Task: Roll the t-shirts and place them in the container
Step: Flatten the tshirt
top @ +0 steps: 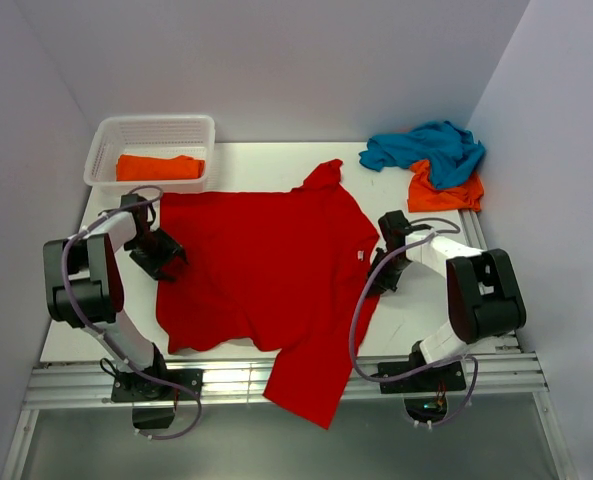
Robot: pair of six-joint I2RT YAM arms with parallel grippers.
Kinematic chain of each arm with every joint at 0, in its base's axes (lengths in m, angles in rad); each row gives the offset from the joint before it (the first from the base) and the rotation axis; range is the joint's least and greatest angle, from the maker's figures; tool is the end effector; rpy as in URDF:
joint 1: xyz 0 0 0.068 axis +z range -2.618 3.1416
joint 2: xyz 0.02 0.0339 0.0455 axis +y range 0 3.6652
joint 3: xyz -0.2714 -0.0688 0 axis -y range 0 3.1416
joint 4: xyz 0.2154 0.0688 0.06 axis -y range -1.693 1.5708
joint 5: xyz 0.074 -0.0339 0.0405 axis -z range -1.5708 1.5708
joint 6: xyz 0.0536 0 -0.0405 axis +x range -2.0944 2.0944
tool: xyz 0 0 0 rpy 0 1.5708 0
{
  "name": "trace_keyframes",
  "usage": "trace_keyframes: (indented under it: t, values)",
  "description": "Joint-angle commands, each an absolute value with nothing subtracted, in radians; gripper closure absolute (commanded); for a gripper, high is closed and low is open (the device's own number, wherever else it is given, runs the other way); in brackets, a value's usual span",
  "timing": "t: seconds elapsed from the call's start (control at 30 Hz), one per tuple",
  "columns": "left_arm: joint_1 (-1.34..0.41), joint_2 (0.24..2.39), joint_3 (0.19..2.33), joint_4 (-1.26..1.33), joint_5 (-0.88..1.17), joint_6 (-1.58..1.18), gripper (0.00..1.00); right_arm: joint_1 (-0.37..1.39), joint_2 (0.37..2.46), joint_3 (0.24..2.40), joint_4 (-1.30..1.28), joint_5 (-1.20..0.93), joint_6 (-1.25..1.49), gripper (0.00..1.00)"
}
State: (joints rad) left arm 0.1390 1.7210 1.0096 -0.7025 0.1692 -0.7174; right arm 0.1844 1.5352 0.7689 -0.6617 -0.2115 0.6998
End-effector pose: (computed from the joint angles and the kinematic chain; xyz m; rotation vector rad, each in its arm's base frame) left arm 0.2813 0.0302 0.1614 -1.2372 2.7590 -0.3135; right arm 0.2193 0.0523 0.1535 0.7621 2.9831 0.3896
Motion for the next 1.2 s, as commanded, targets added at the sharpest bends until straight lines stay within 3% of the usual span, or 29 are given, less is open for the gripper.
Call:
trace_keyframes:
  t: [0.0, 0.6, 1.03, 1.17]
  values:
    - [0.135, 1.837, 1.044, -0.508, 0.133, -0.686, 0.38, 0.158, 1.601, 0.784, -0.574, -0.109, 0.681, 0.99]
    - [0.135, 2.046, 1.319, -0.551, 0.127, -0.661, 0.39, 0.089, 1.755, 0.971, -0.609, -0.069, 0.666, 1.0]
    - [0.135, 2.013, 1.42, -0.549, 0.184, -0.649, 0.34, 0.077, 1.741, 1.017, -0.586, -0.106, 0.667, 0.99]
    - [0.135, 2.004, 1.421, -0.609, 0.199, -0.62, 0.31, 0.077, 1.733, 1.032, -0.603, -0.14, 0.652, 0.9]
